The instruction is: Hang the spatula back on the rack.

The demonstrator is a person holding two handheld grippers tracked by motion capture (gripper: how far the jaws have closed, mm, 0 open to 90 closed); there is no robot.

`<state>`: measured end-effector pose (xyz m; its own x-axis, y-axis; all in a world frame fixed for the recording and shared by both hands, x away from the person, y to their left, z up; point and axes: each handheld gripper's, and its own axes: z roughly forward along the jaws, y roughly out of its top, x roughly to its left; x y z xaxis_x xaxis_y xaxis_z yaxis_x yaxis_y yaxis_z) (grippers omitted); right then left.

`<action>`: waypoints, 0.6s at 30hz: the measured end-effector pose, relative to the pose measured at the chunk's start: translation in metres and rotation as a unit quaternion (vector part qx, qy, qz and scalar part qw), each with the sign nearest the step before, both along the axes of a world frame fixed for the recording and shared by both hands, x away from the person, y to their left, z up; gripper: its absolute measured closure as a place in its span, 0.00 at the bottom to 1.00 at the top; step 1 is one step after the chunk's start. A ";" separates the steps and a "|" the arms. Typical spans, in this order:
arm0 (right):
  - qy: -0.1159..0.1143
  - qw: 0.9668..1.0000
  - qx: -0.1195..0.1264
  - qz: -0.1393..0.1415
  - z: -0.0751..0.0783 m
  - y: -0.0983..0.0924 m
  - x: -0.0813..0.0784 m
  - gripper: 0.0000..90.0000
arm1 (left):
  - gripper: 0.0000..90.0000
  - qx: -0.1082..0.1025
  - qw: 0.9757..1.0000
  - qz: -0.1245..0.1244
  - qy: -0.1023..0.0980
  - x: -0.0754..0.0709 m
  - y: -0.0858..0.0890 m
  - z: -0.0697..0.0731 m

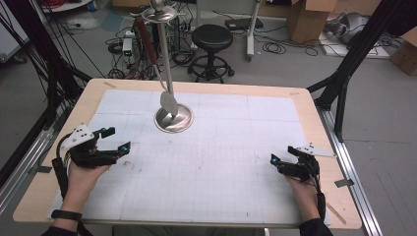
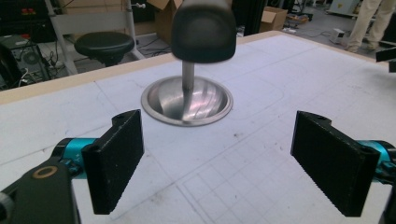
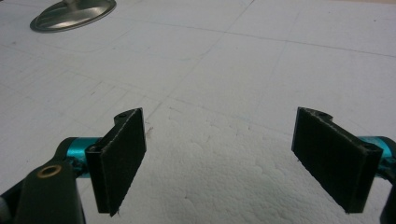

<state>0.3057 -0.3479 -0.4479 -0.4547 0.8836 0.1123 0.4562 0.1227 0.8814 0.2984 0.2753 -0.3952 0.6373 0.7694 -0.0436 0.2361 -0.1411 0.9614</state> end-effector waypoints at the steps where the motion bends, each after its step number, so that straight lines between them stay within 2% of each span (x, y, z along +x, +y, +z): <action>1: 0.000 1.000 0.001 0.000 0.000 0.000 0.000 0.19 | 0.20 -0.003 1.000 0.004 0.000 -0.001 0.001 -0.003; 8: 0.001 1.000 0.000 0.001 0.000 0.000 0.000 0.19 | 0.20 0.008 1.000 0.023 -0.006 -0.006 0.005 -0.023; 13: 0.001 1.000 -0.002 0.002 0.000 0.001 0.000 0.19 | 0.20 0.013 1.000 0.025 0.008 -0.004 0.008 -0.031; 15: 0.002 1.000 -0.001 0.001 0.000 0.001 0.000 0.19 | 0.20 0.017 0.999 0.029 0.001 -0.005 0.007 -0.034; 18: 0.002 1.000 -0.001 0.003 0.000 0.000 0.000 0.19 | 0.20 0.015 0.999 0.037 0.005 -0.005 0.008 -0.041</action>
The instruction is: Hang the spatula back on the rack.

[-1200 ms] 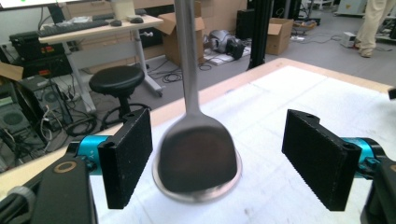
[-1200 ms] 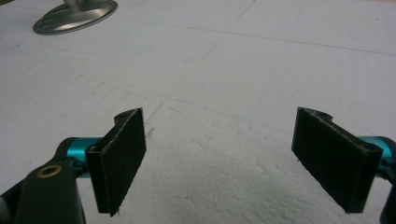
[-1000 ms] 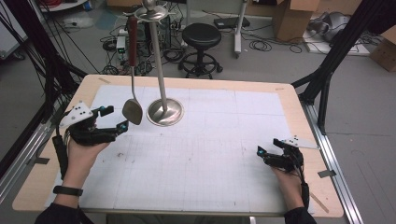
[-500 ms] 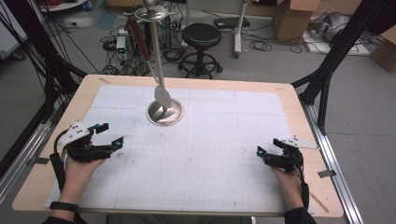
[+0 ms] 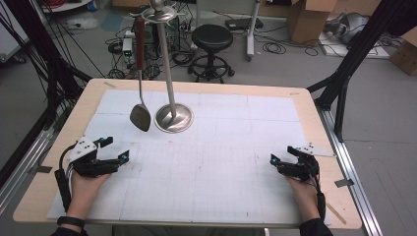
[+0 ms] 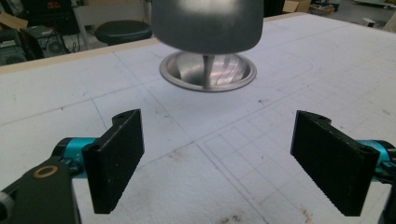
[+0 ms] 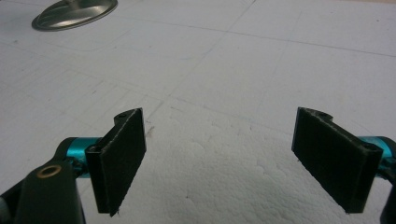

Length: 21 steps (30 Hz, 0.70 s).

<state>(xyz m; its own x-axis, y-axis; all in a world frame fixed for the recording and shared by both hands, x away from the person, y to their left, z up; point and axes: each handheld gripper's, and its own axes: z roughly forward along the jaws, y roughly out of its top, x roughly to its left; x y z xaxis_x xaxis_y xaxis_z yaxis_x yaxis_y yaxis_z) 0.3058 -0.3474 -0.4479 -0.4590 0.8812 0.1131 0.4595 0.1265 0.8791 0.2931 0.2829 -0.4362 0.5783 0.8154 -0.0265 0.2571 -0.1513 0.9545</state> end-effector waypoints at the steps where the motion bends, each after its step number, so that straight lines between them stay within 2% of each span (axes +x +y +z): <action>1: 0.000 1.000 0.000 0.000 0.000 0.000 0.000 0.19 | 0.20 0.001 1.000 0.002 0.007 0.001 0.000 -0.002; 5: 0.000 1.000 0.000 0.002 0.000 0.000 0.000 0.19 | 0.19 0.010 1.000 0.004 0.024 0.003 -0.002 -0.008; 7: -0.001 1.000 -0.001 0.002 0.000 0.000 0.000 0.19 | 0.19 0.021 0.999 -0.001 0.032 0.005 -0.005 -0.011; 9: 0.001 1.000 0.000 0.001 0.000 0.000 0.000 0.19 | 0.19 0.031 0.999 -0.004 0.025 0.003 -0.008 -0.010; 11: 0.002 1.000 0.001 0.001 0.000 0.000 0.000 0.19 | 0.20 0.028 0.999 -0.010 0.028 0.003 -0.008 -0.010; 21: 0.002 1.000 -0.001 0.003 0.000 0.000 0.000 0.19 | 0.20 0.027 0.999 -0.004 0.030 0.003 -0.007 -0.010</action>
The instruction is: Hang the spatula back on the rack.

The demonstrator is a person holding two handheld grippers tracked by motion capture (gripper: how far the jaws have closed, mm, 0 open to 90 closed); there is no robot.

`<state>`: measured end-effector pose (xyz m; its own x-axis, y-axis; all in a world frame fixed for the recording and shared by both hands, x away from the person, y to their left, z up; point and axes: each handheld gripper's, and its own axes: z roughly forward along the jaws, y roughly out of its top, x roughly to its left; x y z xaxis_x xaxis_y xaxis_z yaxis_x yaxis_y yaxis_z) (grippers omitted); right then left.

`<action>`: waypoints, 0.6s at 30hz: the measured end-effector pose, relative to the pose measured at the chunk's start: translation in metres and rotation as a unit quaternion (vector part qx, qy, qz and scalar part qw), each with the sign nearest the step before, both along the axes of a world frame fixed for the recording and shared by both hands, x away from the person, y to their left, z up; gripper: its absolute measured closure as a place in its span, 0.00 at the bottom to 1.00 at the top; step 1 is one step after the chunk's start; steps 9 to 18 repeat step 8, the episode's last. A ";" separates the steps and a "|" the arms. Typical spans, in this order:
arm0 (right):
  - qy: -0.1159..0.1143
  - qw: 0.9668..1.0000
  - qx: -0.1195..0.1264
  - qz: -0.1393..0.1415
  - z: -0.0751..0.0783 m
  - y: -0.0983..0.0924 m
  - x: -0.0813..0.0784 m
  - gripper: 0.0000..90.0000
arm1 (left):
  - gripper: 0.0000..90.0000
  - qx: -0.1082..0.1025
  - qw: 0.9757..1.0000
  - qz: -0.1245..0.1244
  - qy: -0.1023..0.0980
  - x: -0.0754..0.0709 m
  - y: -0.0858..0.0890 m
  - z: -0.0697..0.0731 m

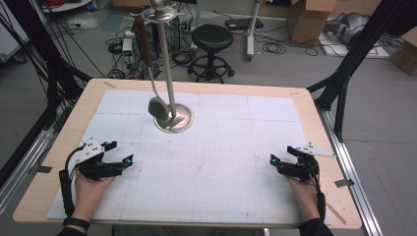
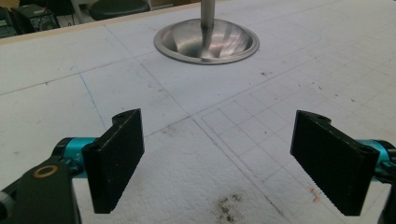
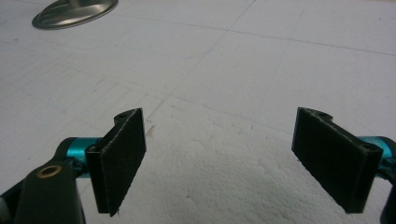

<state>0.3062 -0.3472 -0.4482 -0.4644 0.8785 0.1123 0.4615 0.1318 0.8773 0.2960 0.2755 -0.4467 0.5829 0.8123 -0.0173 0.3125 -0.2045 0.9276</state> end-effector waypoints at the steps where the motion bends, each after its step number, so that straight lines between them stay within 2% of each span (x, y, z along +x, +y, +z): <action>1: 0.000 1.000 0.000 0.000 0.000 0.000 0.000 0.19 | 0.20 -0.002 1.000 0.000 0.001 0.000 0.000 0.000; 18: 0.000 1.000 -0.003 0.000 0.000 0.000 0.000 0.19 | 0.20 0.001 1.000 0.001 0.000 0.000 0.000 0.000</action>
